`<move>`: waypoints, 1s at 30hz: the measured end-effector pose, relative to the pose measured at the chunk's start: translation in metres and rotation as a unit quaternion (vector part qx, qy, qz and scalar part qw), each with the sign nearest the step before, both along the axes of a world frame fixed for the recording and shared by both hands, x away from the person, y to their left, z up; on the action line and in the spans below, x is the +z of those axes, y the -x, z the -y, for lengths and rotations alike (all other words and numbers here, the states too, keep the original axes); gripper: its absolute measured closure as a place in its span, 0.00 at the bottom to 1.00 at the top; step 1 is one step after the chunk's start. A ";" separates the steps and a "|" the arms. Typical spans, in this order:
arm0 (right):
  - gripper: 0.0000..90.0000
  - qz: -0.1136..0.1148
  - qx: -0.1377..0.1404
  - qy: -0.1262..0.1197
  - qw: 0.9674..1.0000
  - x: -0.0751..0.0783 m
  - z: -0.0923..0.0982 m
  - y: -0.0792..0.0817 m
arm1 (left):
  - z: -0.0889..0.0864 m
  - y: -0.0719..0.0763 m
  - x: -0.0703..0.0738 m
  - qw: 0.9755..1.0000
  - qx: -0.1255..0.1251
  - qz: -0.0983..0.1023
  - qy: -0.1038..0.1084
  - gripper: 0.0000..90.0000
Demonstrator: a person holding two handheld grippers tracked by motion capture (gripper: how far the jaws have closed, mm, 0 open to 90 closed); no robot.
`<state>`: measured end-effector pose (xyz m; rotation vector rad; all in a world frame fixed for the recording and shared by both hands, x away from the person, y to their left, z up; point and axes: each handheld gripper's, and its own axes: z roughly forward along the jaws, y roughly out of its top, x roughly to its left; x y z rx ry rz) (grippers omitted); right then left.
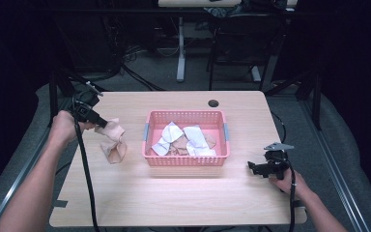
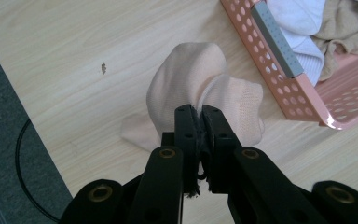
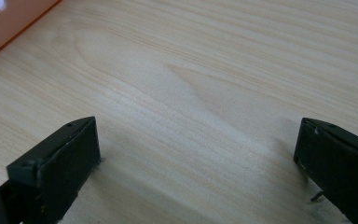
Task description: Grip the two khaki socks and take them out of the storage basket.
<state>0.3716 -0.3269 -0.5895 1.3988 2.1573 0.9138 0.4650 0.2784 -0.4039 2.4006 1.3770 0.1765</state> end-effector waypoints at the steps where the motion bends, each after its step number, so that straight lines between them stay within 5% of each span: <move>1: 0.00 0.000 0.000 0.000 1.000 0.000 0.000 0.000 | 0.000 0.000 -0.001 1.000 0.000 -0.001 0.001 0.95; 30: 0.00 0.000 0.000 0.000 1.000 0.000 0.000 0.000 | 0.000 -0.013 -0.070 0.998 0.045 -0.033 -0.001 0.94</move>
